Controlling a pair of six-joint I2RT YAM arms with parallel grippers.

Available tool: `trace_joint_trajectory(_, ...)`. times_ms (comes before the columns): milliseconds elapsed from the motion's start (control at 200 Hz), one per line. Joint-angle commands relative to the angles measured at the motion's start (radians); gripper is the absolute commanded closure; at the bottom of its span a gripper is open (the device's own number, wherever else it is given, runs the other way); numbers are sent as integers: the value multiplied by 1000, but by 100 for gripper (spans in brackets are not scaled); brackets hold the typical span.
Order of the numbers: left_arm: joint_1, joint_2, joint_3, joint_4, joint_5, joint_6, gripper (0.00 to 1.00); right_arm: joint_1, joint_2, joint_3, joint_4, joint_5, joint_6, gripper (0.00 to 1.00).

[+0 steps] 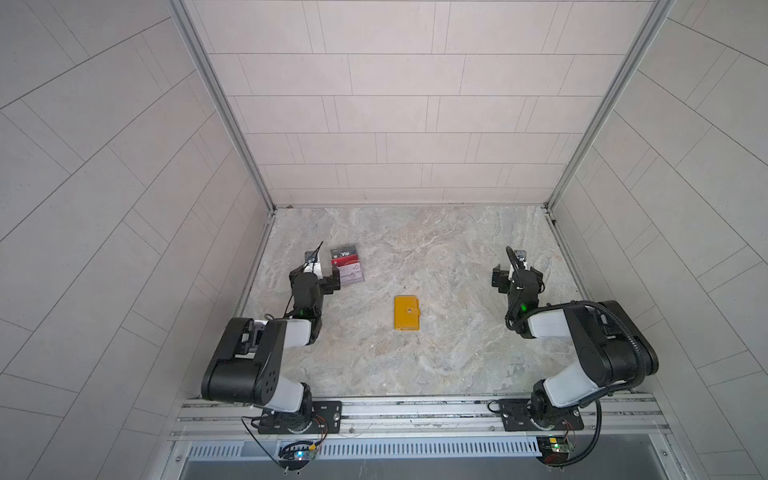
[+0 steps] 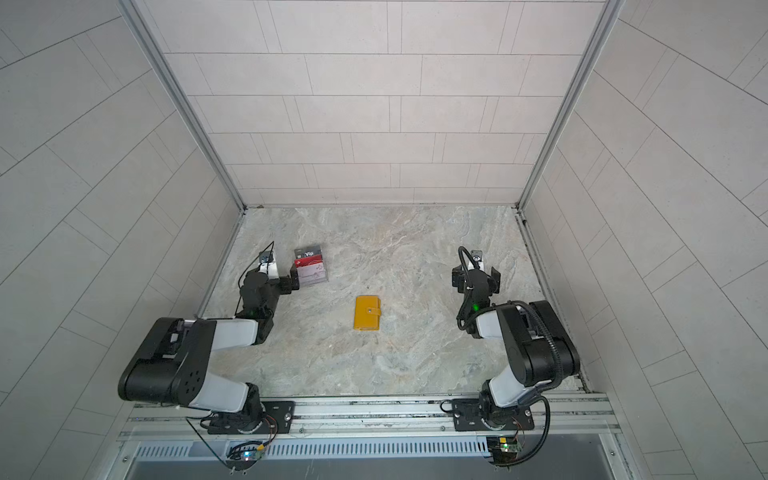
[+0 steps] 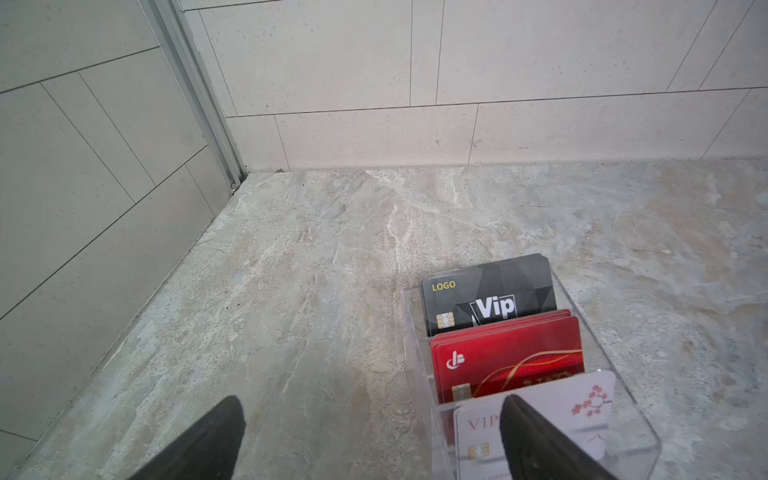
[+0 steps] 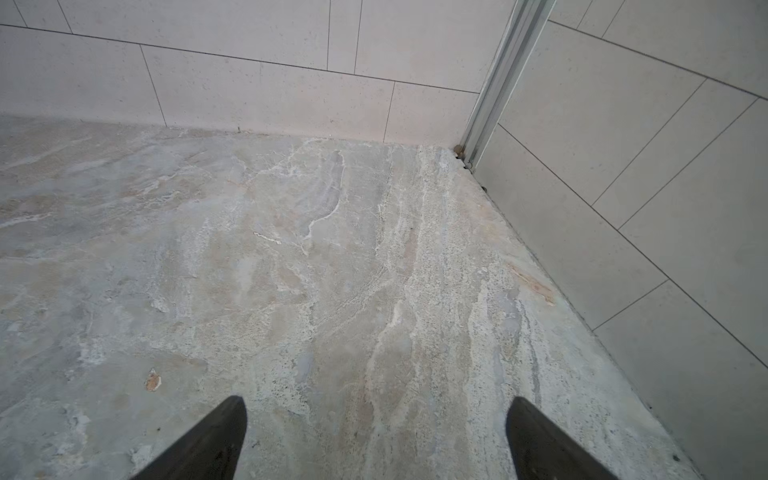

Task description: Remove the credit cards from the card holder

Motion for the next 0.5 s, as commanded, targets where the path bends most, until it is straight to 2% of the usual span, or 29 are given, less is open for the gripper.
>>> trace_joint_trajectory(0,-5,-6,12,16,-7,-8,0,-2,9,-10,10,3,-14,0)
trace_joint_trajectory(491,-5,-3,15,11,-8,-7,0,-3,9,-13,12,1,-12,0)
